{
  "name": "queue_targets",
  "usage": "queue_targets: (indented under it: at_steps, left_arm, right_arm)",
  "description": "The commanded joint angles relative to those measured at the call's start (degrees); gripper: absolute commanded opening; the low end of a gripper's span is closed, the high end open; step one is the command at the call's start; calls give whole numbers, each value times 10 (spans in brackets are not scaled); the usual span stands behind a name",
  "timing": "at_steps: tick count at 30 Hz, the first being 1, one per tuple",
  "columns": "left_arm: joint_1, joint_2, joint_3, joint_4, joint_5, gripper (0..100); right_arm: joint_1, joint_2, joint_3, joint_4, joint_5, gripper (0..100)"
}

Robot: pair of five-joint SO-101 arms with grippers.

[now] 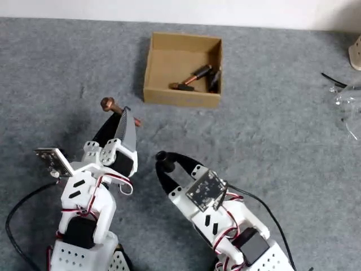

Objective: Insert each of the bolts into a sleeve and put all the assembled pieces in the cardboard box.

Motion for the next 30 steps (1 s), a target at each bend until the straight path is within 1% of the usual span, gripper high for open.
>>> queue_targets:
  at_steps: [1,6,11,14,18,21,23,27,30]
  left_arm:
    - [21,-7,-46,-15,10,4]
    - [61,-8,-55,10,10,4]
    - [93,-8,-112,118,10,4]
    - [107,-8,-126,158,10,4]
    - [109,-8,-125,171,10,4]
    - [109,-8,-125,175,10,4]
    - [109,-8,-128,198,10,4]
    - [109,-8,-129,222,10,4]
    - [114,-8,-144,246,10,4]
  right_arm:
    - [-5,-7,19,-42,25,5]
    - [-6,-7,57,-62,26,5]
    - [-3,-7,61,-62,26,5]
    - [-2,-7,61,-62,33,5]
    - [-2,-7,64,-62,76,5]
    - [-2,-7,65,-62,75,5]
    - [-1,-7,65,-62,75,5]
    - [26,-7,62,-63,74,5]
    - [29,-7,62,-63,74,5]
